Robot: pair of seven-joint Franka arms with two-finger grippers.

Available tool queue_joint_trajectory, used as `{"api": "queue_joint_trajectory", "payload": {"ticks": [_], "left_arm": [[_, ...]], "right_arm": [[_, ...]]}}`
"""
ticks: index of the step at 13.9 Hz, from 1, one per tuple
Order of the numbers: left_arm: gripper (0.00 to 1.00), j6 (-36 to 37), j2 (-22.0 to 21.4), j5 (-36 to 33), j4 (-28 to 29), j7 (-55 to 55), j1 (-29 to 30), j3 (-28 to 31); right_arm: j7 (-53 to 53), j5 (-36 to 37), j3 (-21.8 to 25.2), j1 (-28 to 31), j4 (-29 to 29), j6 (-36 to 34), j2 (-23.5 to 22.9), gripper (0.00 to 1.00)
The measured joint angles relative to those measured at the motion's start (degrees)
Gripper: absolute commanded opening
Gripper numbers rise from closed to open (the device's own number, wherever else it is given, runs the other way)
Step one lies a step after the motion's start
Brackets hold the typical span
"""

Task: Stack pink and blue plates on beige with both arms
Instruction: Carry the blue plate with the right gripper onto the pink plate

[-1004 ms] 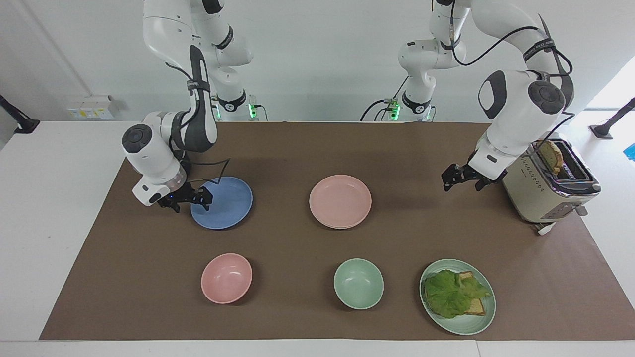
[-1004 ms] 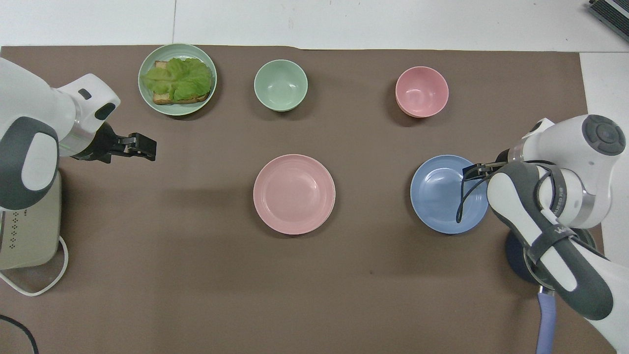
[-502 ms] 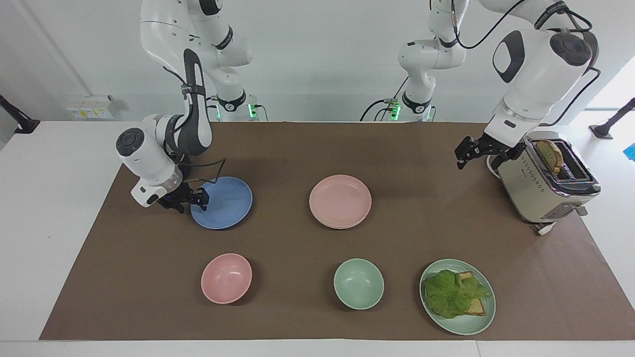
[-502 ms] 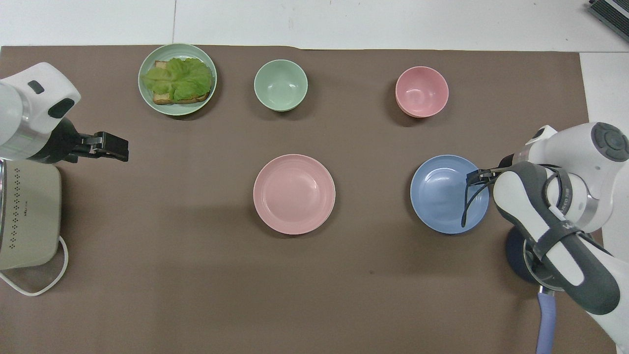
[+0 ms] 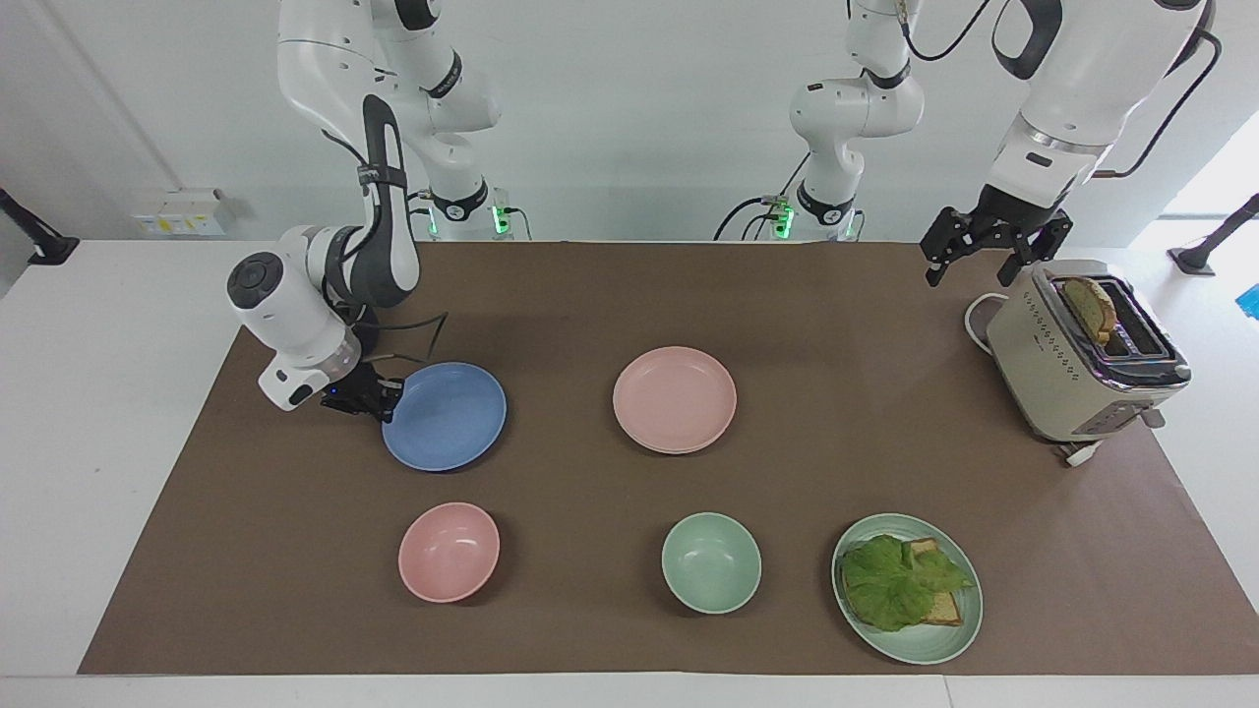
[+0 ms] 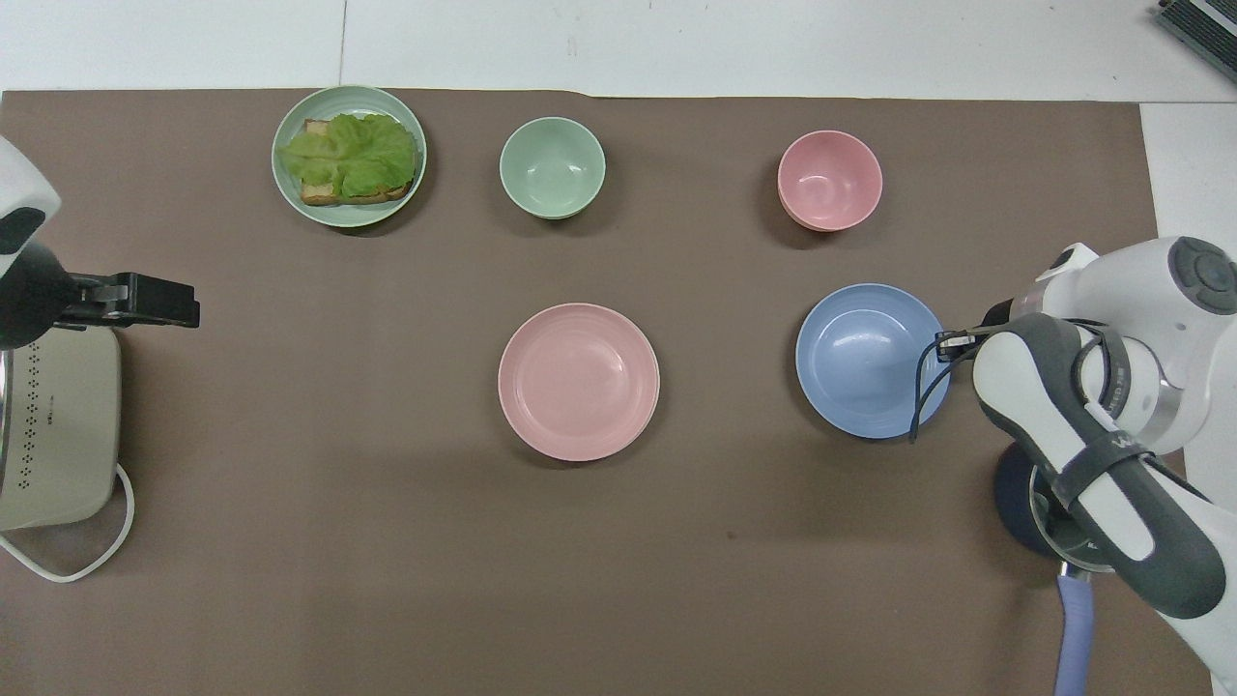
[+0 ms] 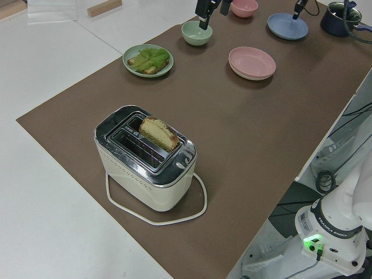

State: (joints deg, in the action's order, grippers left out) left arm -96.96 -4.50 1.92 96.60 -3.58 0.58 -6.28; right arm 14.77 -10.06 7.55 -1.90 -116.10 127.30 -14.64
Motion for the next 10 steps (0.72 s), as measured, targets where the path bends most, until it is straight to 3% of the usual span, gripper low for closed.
{"api": "queue_joint_trajectory", "payload": {"ticks": [7, 10], "left_arm": [[1.0, 0.06, 0.0, 0.0, 0.01, 0.0, 0.01, 0.82], [1.0, 0.07, 0.0, 0.0, 0.01, 0.0, 0.01, 0.83]], "right_arm": [[-3.62, -0.01, -2.32, -1.0, 6.83, -16.05, 7.95, 0.0], [-10.09, -0.01, -3.52, -5.41, 8.44, -17.86, 9.02, 0.0]]}}
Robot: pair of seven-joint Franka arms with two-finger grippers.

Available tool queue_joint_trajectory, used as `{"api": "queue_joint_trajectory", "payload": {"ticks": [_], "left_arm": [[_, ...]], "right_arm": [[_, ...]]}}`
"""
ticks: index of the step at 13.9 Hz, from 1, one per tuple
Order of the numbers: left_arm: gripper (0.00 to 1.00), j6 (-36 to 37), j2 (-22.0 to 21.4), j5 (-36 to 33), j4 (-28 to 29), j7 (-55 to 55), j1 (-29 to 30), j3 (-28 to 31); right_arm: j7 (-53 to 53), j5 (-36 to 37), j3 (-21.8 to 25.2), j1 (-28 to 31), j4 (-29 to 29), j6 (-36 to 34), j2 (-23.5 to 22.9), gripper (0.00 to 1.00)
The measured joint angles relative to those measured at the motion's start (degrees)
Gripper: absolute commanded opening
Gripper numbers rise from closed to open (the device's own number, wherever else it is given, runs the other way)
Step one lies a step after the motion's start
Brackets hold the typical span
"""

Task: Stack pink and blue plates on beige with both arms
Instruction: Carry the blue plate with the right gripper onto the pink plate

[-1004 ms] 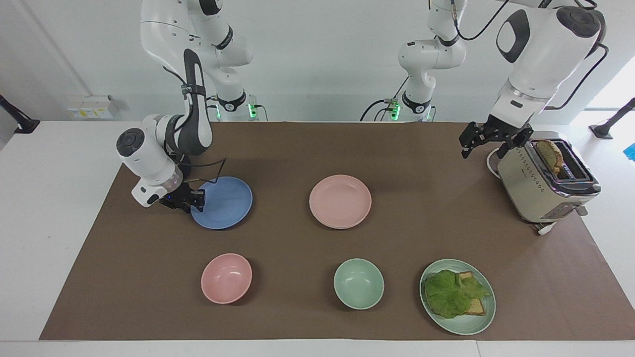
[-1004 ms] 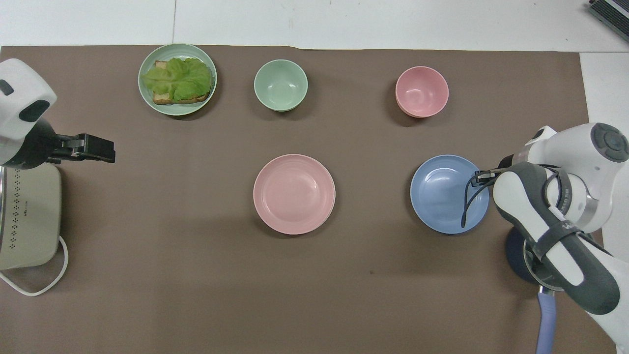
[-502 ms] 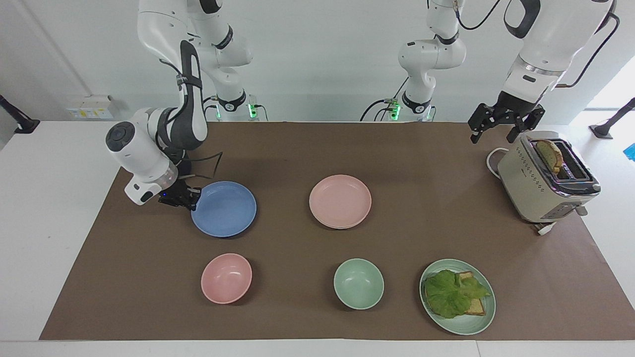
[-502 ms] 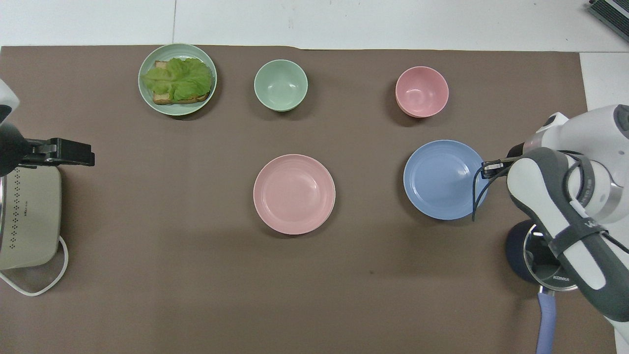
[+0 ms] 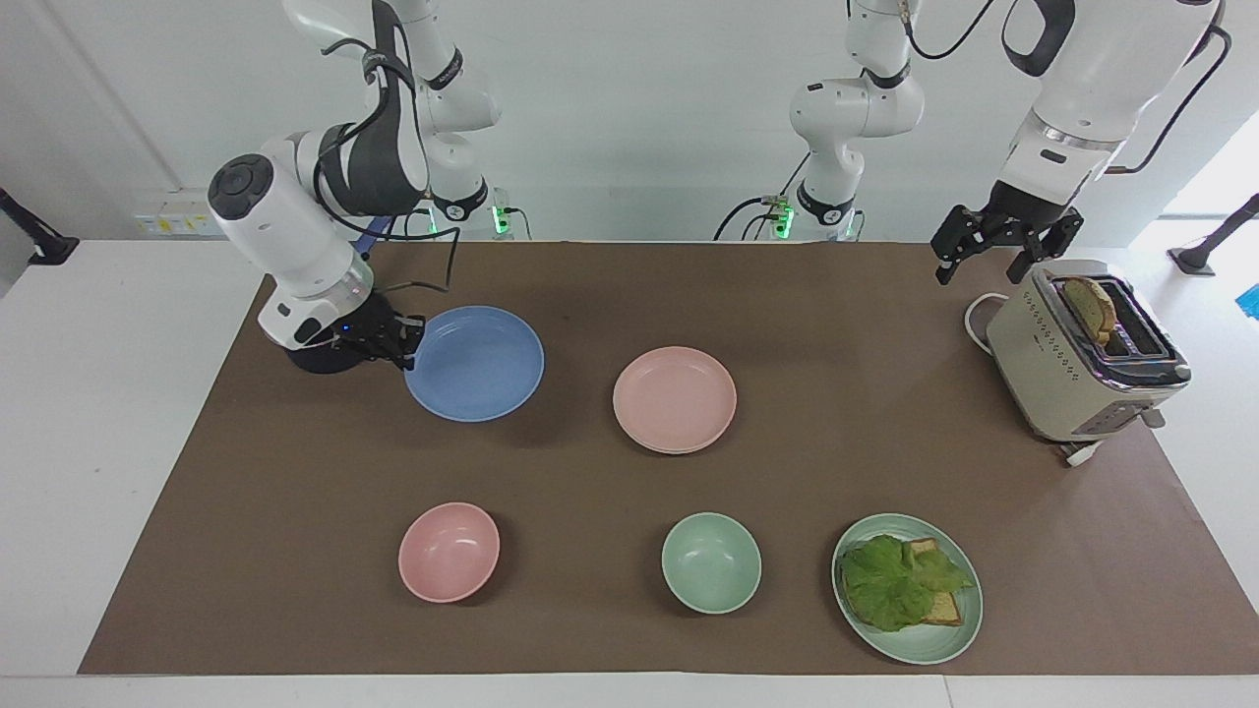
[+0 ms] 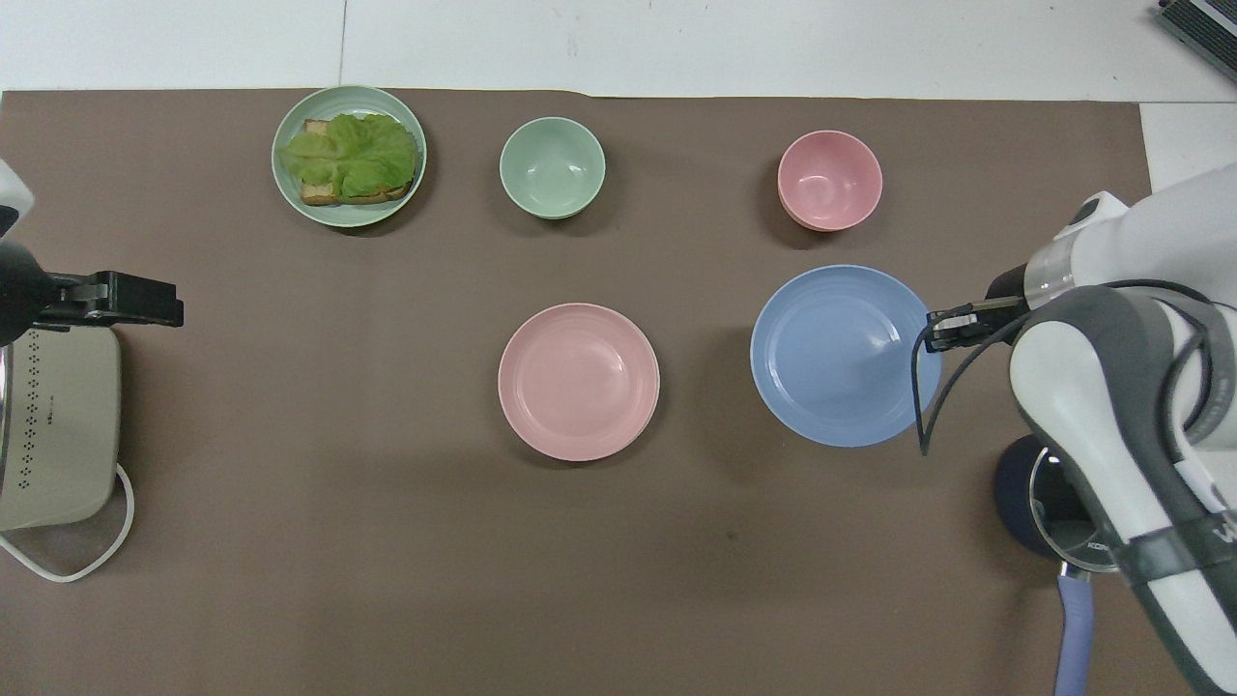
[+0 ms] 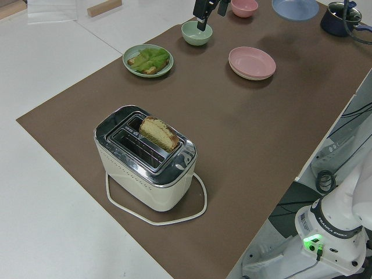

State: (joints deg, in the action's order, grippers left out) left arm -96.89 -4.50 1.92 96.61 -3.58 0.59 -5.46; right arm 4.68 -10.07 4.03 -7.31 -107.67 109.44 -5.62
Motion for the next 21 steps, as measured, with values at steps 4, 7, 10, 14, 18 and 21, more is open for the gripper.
{"api": "queue_joint_trajectory", "payload": {"ticks": [4, 7, 10, 14, 18, 21], "left_arm": [[1.0, 0.0, 0.0, 0.0, 0.0, 0.0, 0.0, 0.0], [1.0, 0.06, 0.0, -0.02, 0.0, 0.0, 0.02, 0.05], [1.0, 0.07, 0.0, -0.03, 0.0, -0.02, 1.18, 0.85], [1.0, 0.05, 0.0, -0.03, 0.01, 0.02, 2.21, 1.38], [1.0, 0.02, 0.0, -0.03, 0.01, 0.02, 2.12, 2.82], [1.0, 0.02, 0.0, -0.03, 0.01, 0.03, 0.79, 4.43]], "right_arm": [[-11.07, 0.02, -0.41, -7.68, 0.02, 2.8, -0.48, 0.0], [-21.09, 0.02, -0.52, -14.26, 0.12, 6.75, -1.39, 0.0], [-27.8, 0.02, -0.57, -20.35, 0.19, 11.61, -4.22, 0.0], [-29.82, 0.02, -0.58, -23.45, 0.22, 15.62, -7.65, 0.0], [-29.82, 0.01, -0.57, -24.48, -0.23, 17.74, -9.73, 0.0], [-29.82, 0.01, -0.57, -25.09, -1.02, 18.57, -10.32, 0.0]]}}
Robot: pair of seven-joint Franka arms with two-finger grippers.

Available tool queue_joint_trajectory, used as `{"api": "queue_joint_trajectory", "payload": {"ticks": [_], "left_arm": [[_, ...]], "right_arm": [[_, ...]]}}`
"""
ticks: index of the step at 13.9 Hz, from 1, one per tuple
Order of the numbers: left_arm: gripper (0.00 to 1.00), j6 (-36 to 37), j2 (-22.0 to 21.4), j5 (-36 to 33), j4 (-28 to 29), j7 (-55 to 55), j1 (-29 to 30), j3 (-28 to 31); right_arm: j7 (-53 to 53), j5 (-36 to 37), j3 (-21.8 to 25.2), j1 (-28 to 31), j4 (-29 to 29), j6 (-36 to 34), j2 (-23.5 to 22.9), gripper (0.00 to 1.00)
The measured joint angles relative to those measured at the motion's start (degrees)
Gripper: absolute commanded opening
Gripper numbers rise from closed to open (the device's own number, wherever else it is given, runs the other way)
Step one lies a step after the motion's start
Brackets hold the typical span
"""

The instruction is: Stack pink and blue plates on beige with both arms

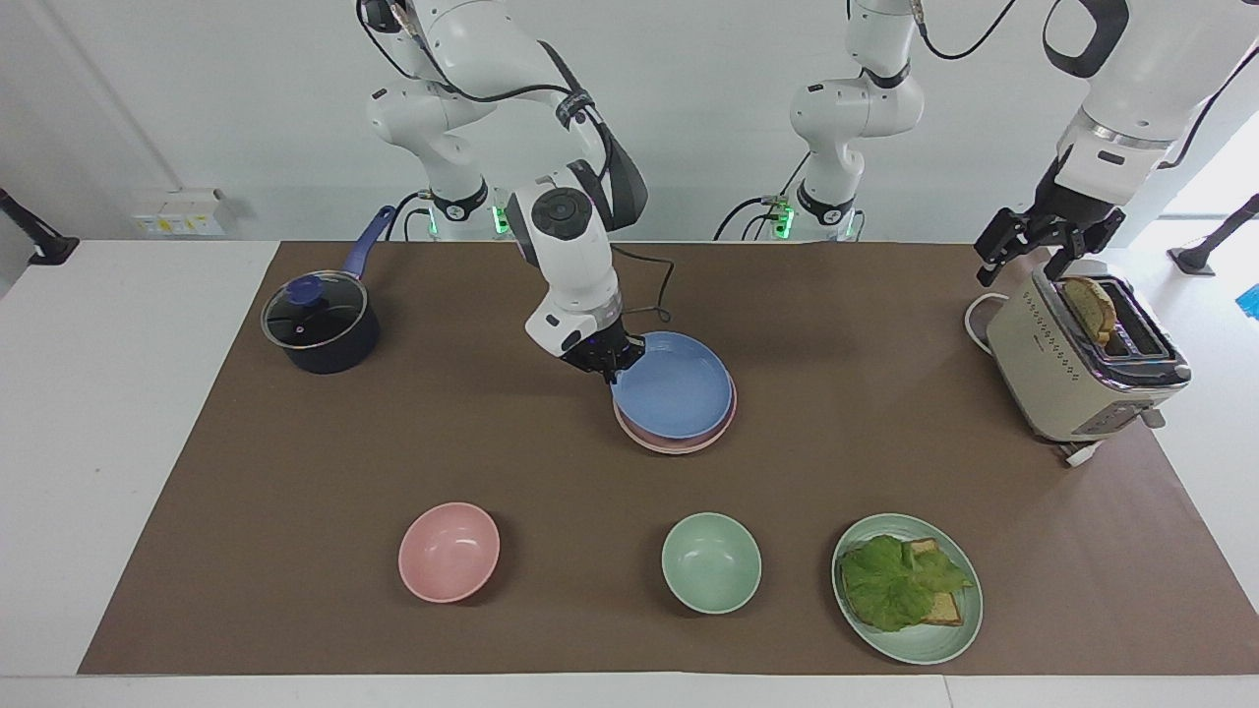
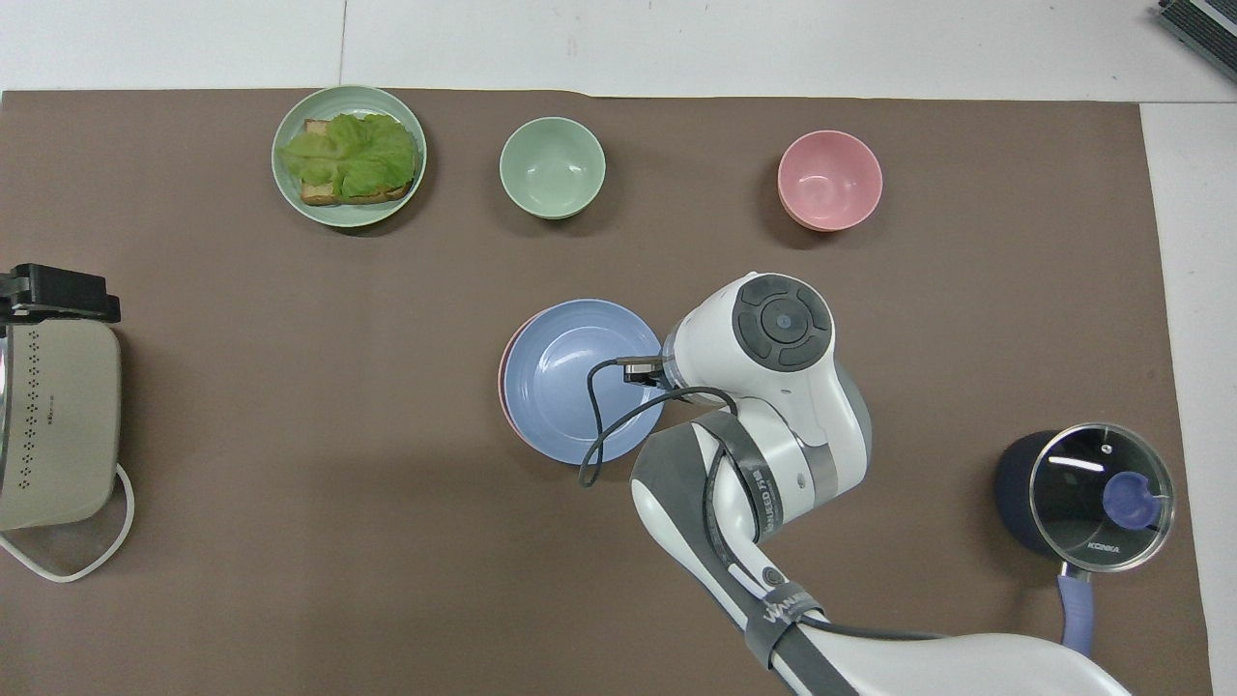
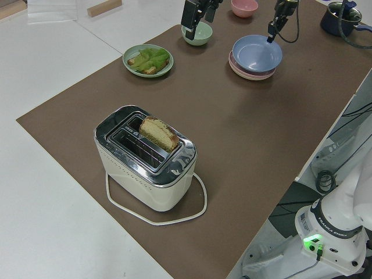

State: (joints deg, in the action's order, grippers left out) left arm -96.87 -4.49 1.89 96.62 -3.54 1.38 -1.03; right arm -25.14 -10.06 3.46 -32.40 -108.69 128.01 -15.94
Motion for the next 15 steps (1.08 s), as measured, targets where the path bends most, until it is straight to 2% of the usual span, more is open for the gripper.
{"api": "queue_joint_trajectory", "payload": {"ticks": [6, 7, 8, 9, 10, 11, 12, 13, 15], "left_arm": [[1.0, 0.02, 0.0, 0.0, 0.0, 0.0, -0.59, 0.66], [1.0, 0.04, 0.0, 0.0, 0.0, 0.0, -0.59, 0.75], [1.0, 0.04, 0.0, 0.0, 0.0, 0.0, -0.59, 0.89], [1.0, 0.05, 0.0, 0.0, 0.0, 0.0, -0.59, 1.01], [1.0, 0.05, 0.0, 0.0, 0.0, 0.0, -0.59, 1.09], [1.0, 0.05, 0.0, 0.0, 0.0, 0.0, -0.59, 1.11], [1.0, 0.05, 0.0, 0.0, 0.0, 0.0, -0.59, 1.12], [1.0, 0.05, 0.0, 0.0, 0.0, 0.0, -0.59, 1.12], [1.0, 0.05, 0.0, 0.0, 0.0, 0.0, -0.59, 1.12]], "right_arm": [[0.0, 0.0, -0.01, -0.78, -0.82, 2.06, -1.01, 0.0], [0.04, 0.0, 0.01, -0.78, -0.82, 2.12, -1.02, 0.08], [0.08, 0.0, 0.02, -0.78, -0.83, 2.12, -1.02, 0.24], [0.13, 0.0, 0.01, -0.78, -0.88, 2.12, -1.03, 0.35], [0.14, 0.0, 0.02, -0.77, -0.93, 2.12, -1.05, 0.54], [0.14, 0.0, 0.02, -0.77, -0.95, 2.12, -1.06, 0.78], [0.14, 0.0, 0.03, -0.76, -0.95, 2.13, -1.06, 0.91], [0.14, 0.0, 0.04, -0.75, -0.95, 2.15, -1.06, 1.0], [0.16, 0.0, 0.09, -0.74, -0.93, 2.24, -1.06, 1.0]]}}
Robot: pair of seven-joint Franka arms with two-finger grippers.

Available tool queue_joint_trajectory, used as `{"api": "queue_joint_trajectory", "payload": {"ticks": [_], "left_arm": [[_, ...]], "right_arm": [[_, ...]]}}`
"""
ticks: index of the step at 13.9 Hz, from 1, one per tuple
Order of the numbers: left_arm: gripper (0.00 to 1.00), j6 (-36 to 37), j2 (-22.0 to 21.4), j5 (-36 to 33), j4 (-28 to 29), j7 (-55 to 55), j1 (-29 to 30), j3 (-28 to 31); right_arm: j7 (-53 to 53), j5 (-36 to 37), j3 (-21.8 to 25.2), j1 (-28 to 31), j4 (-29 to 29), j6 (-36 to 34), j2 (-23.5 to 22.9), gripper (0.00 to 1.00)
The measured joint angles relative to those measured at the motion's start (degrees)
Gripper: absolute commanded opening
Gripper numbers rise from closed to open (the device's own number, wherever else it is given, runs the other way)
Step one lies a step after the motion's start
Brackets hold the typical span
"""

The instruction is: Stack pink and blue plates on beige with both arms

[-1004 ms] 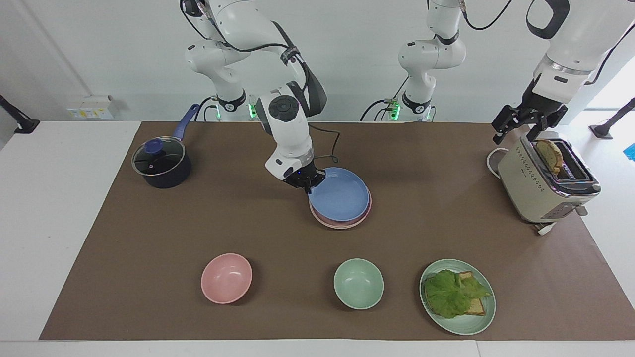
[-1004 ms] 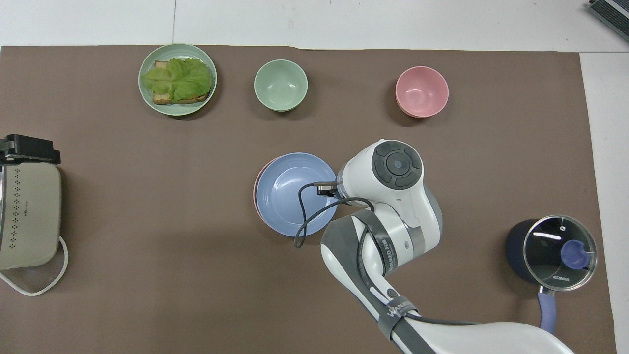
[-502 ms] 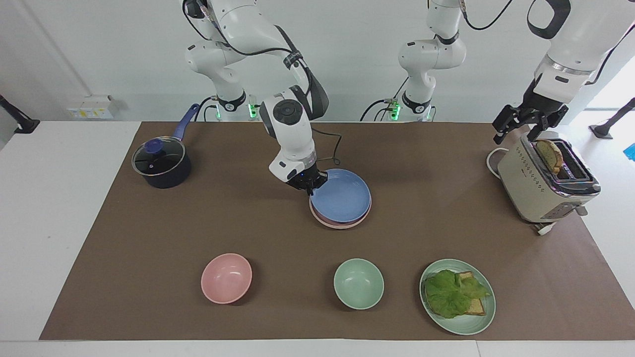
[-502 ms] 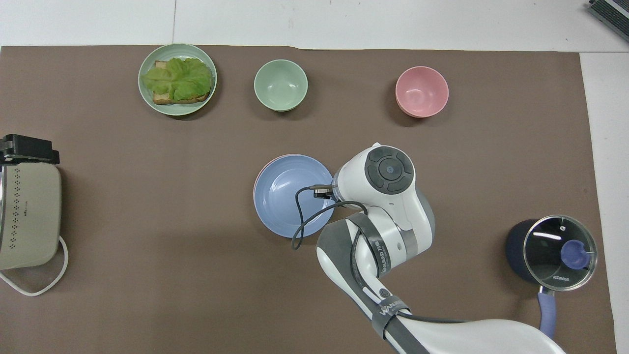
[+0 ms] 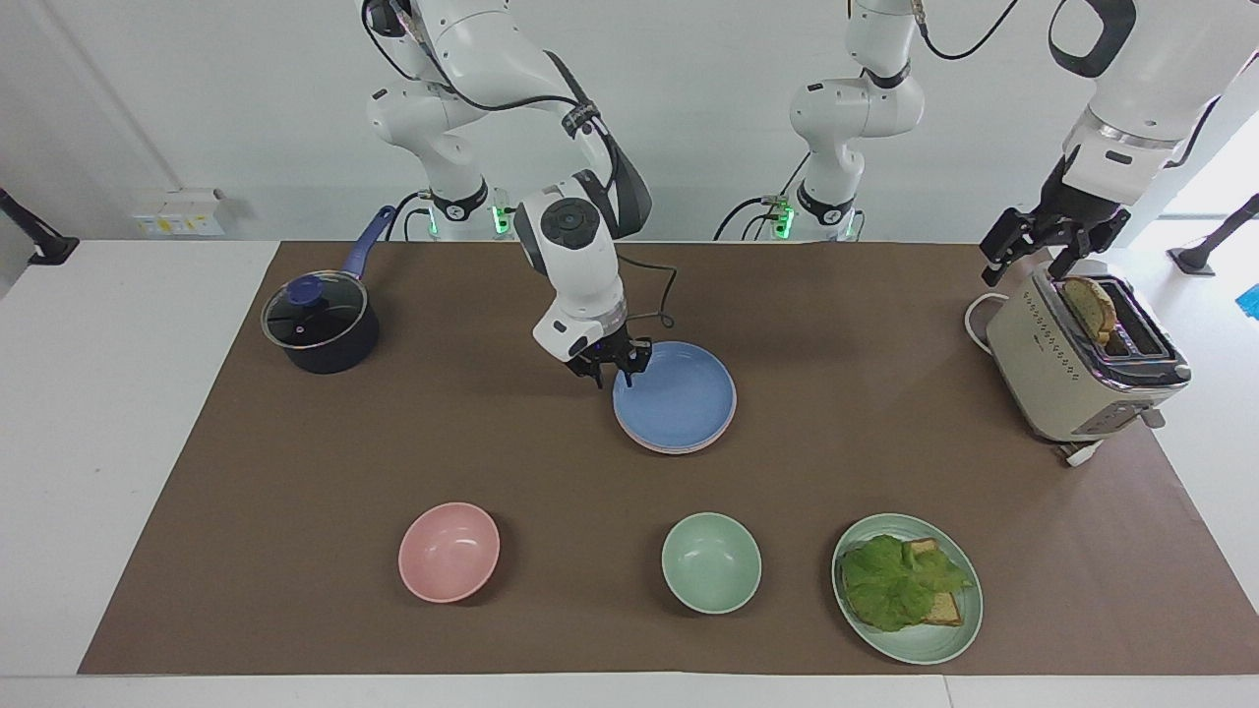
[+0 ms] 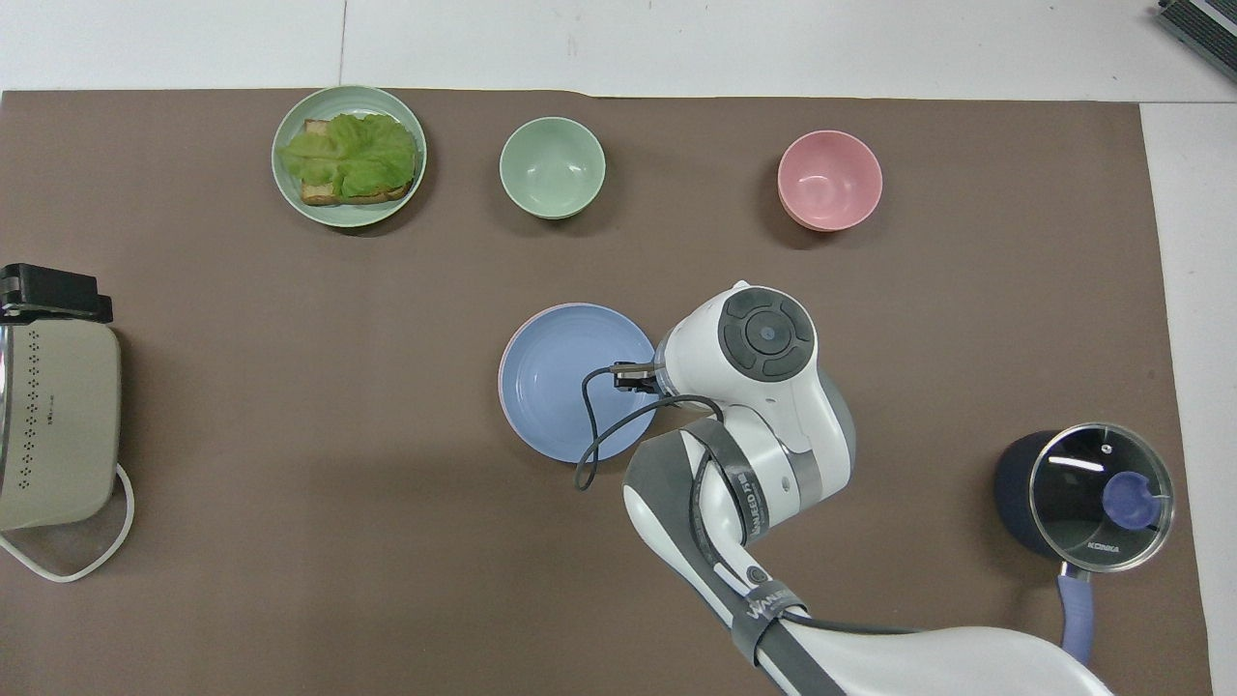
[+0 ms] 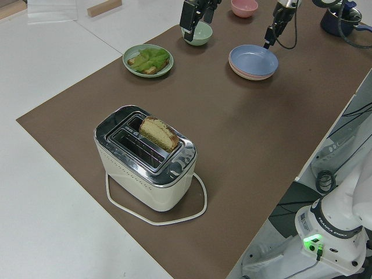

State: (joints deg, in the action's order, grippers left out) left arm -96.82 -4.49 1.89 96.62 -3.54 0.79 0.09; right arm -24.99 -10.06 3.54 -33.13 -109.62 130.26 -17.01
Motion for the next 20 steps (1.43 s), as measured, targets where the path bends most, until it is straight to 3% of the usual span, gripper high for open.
{"api": "queue_joint_trajectory", "payload": {"ticks": [5, 9, 20], "left_arm": [[1.0, 0.0, 0.0, 0.0, 0.0, 0.0, 0.0, 0.0], [1.0, 0.0, 0.0, 0.0, 0.0, 0.0, 0.0, 0.0], [1.0, 0.0, 0.0, 0.0, 0.0, 0.0, 0.0, 0.0]], "right_arm": [[0.07, 1.06, 0.84, 1.78, 1.14, 0.07, 1.43, 1.0], [0.61, 9.44, 0.99, 7.77, 1.98, -2.5, 5.94, 1.0], [10.48, 11.06, 1.15, 20.53, 12.76, -26.84, 17.87, 1.0]]}}
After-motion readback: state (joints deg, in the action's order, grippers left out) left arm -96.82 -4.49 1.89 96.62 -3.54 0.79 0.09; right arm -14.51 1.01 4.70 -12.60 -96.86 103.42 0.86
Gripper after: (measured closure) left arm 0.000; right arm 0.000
